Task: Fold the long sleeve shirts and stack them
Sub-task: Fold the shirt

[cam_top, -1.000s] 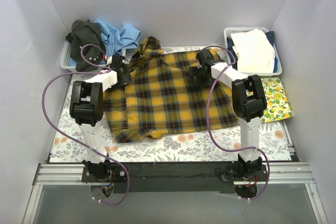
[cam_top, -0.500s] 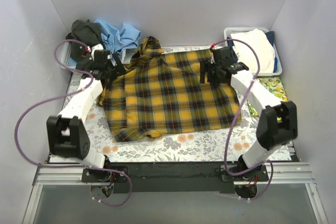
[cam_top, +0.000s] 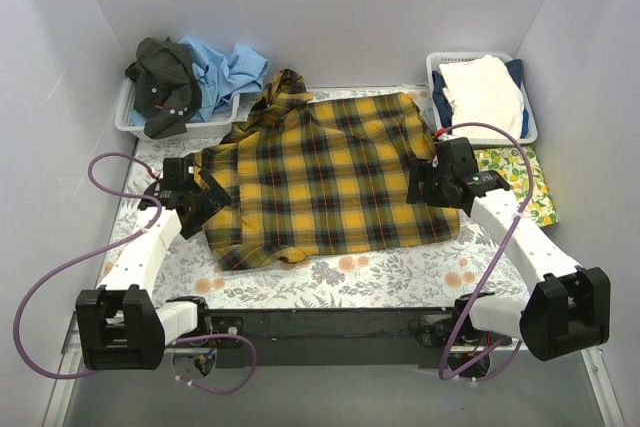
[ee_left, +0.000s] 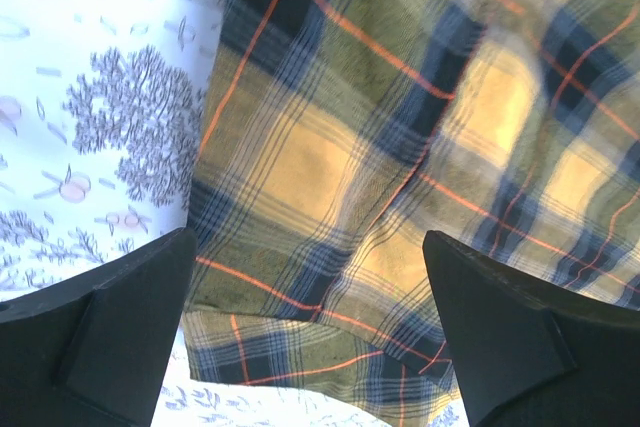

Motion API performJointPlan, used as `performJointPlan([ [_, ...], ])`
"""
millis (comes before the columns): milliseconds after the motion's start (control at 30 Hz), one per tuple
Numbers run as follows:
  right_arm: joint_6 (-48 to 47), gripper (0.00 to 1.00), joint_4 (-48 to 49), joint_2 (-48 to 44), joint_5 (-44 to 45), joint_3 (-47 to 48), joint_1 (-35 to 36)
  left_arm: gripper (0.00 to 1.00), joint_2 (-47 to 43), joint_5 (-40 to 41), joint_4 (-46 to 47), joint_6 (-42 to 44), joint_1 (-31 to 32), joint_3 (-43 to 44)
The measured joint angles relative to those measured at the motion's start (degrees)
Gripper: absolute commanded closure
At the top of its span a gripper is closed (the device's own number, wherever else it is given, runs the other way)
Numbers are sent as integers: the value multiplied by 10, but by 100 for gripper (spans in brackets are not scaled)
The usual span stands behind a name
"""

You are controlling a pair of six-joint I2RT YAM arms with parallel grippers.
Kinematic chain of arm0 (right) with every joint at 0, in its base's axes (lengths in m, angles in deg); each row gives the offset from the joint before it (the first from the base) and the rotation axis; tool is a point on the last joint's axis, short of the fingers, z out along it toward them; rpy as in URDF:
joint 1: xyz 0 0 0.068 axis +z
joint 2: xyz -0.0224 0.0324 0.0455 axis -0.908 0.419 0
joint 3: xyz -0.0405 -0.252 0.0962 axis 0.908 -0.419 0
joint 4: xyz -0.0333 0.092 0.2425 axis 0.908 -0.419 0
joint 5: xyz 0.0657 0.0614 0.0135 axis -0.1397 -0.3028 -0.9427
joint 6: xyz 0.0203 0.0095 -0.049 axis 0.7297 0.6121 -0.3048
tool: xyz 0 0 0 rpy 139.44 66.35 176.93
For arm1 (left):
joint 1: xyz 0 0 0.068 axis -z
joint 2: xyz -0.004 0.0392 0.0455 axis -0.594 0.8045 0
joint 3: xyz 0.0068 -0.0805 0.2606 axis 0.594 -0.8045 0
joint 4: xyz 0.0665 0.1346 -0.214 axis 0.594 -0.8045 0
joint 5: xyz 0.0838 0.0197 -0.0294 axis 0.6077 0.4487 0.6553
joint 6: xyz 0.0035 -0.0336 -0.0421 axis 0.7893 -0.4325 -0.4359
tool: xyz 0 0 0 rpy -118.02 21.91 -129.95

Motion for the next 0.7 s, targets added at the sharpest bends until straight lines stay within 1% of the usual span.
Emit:
performJointPlan([
  [100,7,10,0,-6,-3,-11,-4,2,5,-5,-9,-21,0,-9],
  [200,14,10,-2,-5,-10,-24,-10,2,5,-8,-22,-52,0,-37],
  [333,22,10,-4,-2,-22,-28,-23,2,6,-5,-42,-82,0,-44],
  [400,26,11,-3,4,-28,-29,-30,4,8,-2,-43,-101,0,-45],
  [433,28,11,-3,7,-30,-30,-31,8,10,-1,-42,-111,0,-47],
  [500,36,11,-4,11,-30,-33,-35,14,12,0,-35,-126,0,-56],
  [533,39,11,-3,11,-30,-36,-37,22,13,-1,-33,-132,0,-62],
  [600,48,12,-2,10,-29,-44,-41,30,19,-2,-31,-143,0,-76],
  [633,53,12,-1,10,-29,-49,-43,40,20,-1,-31,-147,0,-79],
  [700,66,13,1,9,-28,-69,-53,51,21,0,-35,-155,0,-83],
])
